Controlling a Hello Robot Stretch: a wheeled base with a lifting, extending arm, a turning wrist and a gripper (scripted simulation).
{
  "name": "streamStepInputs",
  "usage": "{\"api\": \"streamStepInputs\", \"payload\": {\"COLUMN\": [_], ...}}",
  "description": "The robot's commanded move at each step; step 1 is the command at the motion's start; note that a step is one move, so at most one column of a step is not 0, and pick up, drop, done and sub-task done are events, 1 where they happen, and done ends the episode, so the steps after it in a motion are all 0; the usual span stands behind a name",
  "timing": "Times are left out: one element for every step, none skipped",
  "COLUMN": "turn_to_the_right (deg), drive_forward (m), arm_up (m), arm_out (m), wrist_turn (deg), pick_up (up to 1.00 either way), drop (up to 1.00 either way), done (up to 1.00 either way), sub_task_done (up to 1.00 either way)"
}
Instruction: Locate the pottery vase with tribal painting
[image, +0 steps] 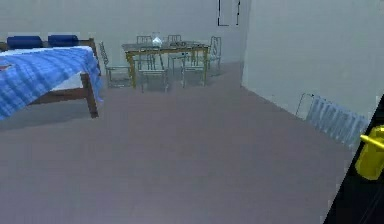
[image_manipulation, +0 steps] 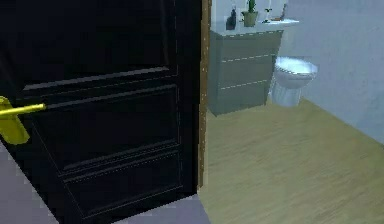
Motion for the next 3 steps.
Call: {"api": "streamStepInputs", "payload": {"turn_to_the_right": [0.0,-18.0,0.0], "drive_forward": [0.05,0.00,0.75], "arm_up": [0.00,0.00,0.00], "arm_out": [0.00,0.00,0.00], "wrist_turn": [0.0,0.0,0.0], "pick_up": [0.00,0.00,0.00], "drop": [0.00,0.00,0.00], "done": [0.00,0.00,0.00], "sub_task_done": [0.00,0.00,0.00]}}
